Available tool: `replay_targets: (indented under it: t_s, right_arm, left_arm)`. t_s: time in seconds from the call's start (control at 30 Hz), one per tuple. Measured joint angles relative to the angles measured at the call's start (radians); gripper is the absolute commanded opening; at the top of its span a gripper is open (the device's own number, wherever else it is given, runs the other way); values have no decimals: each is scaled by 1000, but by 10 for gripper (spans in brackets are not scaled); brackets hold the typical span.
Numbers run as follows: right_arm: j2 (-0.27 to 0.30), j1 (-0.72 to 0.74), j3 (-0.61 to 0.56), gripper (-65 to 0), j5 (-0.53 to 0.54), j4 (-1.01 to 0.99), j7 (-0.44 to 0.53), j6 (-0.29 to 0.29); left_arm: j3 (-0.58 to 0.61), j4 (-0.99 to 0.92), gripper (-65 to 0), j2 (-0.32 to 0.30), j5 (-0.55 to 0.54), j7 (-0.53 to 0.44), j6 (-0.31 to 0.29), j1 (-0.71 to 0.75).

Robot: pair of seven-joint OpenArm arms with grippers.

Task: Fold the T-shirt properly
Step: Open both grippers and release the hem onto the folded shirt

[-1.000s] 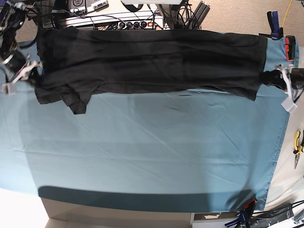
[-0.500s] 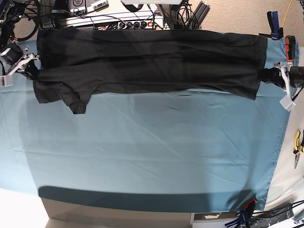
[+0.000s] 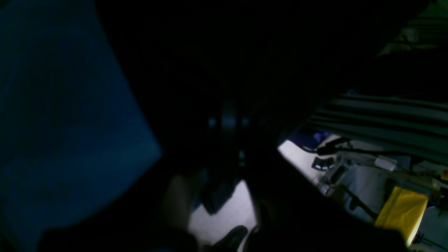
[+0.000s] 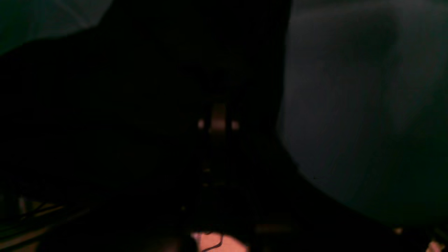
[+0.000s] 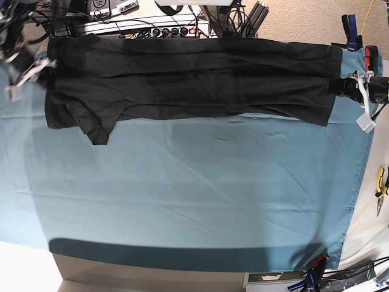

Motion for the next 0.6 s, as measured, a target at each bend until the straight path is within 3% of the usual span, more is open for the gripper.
replay_targets:
  t_s: [0.6]
  right_arm:
    - [-11,-3,0,-650,-45,0,4,0]
  left_arm:
    - [0,0,-650,0,0,0,0,3]
